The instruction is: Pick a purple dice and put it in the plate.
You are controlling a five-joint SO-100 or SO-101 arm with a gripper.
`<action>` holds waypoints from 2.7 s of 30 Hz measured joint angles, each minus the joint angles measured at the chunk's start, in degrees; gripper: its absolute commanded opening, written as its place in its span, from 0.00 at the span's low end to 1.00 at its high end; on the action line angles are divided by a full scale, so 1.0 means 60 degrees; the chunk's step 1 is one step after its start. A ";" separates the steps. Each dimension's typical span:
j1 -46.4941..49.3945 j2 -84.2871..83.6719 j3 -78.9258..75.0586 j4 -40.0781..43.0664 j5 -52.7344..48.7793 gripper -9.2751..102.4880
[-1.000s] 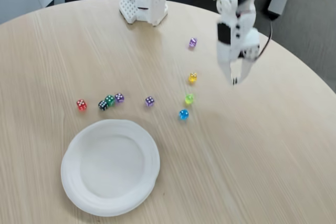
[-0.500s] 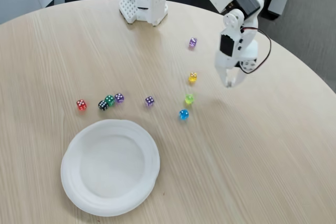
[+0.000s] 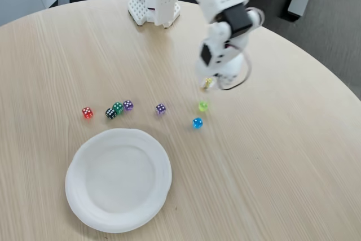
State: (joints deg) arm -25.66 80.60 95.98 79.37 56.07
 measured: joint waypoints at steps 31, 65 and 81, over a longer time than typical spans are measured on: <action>0.3486 -0.1963 -0.0293 -0.0688 0.0073 0.08; 0.3574 -0.1392 0.0835 -0.0762 -0.0820 0.30; 0.5039 -0.1465 0.0835 -0.0776 -0.1553 0.33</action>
State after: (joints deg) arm 4.57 71.81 100.99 74.71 46.76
